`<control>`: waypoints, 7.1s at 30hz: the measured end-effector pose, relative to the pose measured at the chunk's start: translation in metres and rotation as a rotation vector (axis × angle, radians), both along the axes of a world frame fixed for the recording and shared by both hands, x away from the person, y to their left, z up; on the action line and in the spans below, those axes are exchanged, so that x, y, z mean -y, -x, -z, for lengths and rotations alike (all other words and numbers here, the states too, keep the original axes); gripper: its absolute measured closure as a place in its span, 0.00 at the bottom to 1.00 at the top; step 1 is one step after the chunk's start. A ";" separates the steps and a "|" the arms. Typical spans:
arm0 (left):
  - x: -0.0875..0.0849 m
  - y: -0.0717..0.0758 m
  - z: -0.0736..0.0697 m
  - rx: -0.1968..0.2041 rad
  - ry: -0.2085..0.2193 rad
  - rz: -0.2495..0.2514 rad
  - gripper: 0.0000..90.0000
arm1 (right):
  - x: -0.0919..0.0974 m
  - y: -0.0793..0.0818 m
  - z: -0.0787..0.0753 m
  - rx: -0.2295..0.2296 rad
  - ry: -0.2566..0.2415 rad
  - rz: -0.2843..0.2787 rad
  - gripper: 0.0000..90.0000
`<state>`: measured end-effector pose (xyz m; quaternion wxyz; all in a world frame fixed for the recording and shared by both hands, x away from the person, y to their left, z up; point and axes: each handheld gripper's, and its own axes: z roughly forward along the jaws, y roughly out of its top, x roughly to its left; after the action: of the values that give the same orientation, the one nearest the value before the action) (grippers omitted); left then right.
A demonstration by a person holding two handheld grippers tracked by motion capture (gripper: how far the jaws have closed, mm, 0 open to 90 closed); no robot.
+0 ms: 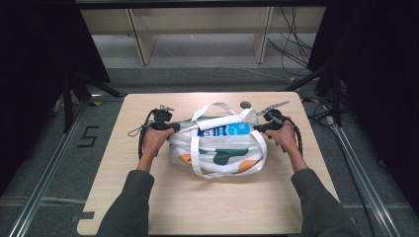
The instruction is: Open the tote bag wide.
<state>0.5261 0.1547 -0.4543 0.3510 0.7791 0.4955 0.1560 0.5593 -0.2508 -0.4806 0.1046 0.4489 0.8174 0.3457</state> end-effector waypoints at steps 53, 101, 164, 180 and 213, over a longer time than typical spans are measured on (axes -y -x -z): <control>0.062 0.042 -0.014 -0.024 -0.159 0.280 0.99 | -0.064 0.113 -0.045 -0.021 0.096 -0.527 1.00; -0.001 0.022 -0.014 0.040 0.008 -0.008 0.98 | 0.001 0.081 -0.034 0.123 0.049 -0.185 1.00; 0.022 0.138 -0.027 0.144 0.213 0.284 0.56 | 0.007 0.138 -0.075 0.255 -0.030 -0.244 0.72; 0.016 0.147 -0.031 0.148 0.204 0.255 0.36 | 0.014 0.145 -0.074 0.250 -0.053 -0.158 0.43; 0.010 0.181 -0.008 0.147 0.187 0.285 0.19 | 0.028 0.182 -0.055 0.254 -0.039 -0.105 0.27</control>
<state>0.3447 0.1447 -0.4462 0.4759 0.7917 0.3655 0.1145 0.3774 -0.2788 -0.4254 0.1803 0.3601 0.8130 0.4204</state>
